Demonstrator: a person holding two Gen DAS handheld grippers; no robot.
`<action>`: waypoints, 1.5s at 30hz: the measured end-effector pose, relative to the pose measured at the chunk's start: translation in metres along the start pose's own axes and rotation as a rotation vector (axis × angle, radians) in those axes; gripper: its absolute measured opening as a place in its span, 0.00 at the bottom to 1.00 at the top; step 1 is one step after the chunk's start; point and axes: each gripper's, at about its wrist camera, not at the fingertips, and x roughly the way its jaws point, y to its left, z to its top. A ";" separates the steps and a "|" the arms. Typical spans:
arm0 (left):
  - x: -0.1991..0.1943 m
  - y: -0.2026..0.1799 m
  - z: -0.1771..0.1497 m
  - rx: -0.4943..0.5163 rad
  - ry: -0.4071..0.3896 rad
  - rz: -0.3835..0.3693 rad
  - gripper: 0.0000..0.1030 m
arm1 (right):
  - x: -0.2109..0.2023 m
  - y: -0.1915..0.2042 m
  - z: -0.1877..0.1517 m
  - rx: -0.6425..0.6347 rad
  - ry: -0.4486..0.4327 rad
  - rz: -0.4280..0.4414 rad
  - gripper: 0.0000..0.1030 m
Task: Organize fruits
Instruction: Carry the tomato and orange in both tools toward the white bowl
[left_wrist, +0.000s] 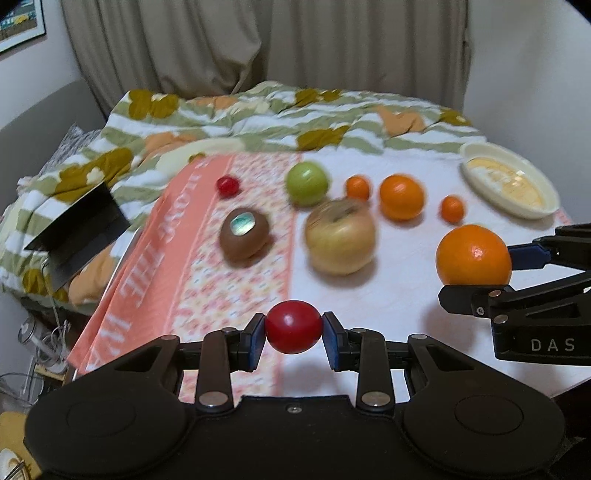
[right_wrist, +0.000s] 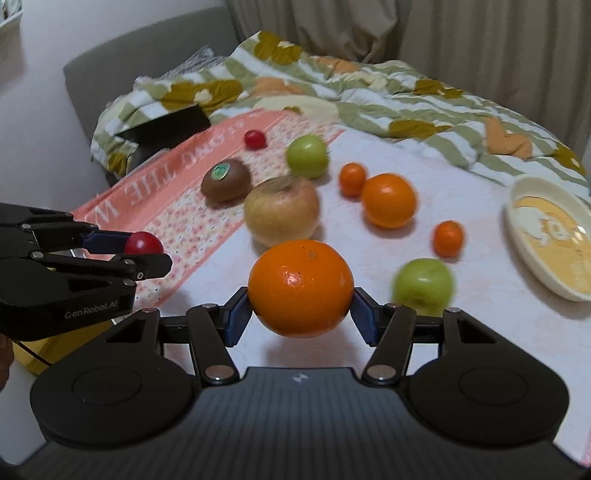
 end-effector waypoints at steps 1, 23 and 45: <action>-0.004 -0.007 0.004 0.004 -0.007 -0.008 0.35 | -0.008 -0.006 0.000 0.011 -0.005 -0.009 0.71; 0.030 -0.171 0.125 0.042 -0.078 -0.168 0.35 | -0.094 -0.214 0.013 0.215 -0.094 -0.254 0.71; 0.195 -0.270 0.219 0.352 -0.009 -0.306 0.36 | 0.000 -0.338 0.047 0.477 -0.037 -0.374 0.71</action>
